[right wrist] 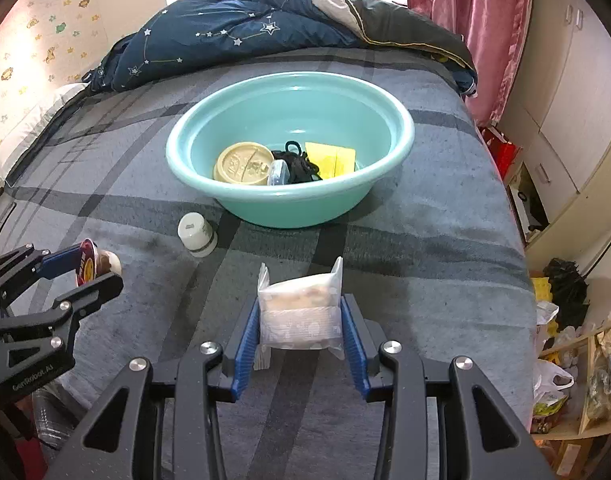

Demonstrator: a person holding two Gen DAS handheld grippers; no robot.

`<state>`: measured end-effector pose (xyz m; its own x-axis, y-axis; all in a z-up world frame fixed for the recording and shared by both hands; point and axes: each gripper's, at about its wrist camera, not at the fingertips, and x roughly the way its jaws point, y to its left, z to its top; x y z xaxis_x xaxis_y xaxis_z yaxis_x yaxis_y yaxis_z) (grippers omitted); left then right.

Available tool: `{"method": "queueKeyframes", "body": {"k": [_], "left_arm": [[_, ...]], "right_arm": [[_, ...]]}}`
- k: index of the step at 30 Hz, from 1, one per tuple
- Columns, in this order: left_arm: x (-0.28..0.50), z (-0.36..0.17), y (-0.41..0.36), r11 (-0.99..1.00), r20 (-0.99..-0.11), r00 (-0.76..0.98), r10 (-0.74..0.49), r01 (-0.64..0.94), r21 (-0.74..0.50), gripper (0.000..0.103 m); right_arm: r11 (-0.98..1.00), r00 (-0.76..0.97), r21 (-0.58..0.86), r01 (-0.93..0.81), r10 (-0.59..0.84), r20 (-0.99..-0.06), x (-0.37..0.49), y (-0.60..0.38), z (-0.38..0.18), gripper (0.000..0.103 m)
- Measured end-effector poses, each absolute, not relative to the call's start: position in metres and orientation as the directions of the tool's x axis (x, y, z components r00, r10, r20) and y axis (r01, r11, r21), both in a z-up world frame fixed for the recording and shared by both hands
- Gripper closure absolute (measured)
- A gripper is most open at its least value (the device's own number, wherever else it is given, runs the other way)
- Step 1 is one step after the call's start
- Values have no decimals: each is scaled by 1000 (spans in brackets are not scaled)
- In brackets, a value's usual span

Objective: Organize objects
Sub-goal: 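Carry the pink tin with the left tool while the right tool carries the snack bag over the basin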

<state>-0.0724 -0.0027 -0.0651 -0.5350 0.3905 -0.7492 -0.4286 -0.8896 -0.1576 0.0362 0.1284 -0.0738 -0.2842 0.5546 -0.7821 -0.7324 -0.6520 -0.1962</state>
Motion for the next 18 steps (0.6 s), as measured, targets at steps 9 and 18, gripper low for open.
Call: {"method": "queueKeyframes", "body": {"k": [9,18], "left_arm": [[-75,-50,5,-874,-736,-530,422,-454,-175,53],[-83,-36,13,-865,-725,-539,429,-475,-159,53]], "right_arm": [[-651,-303,-194,-734,569,-764,37,130,-53,60],[-651,-314,-208,-730,591,-743,37,134,-35,60]]}}
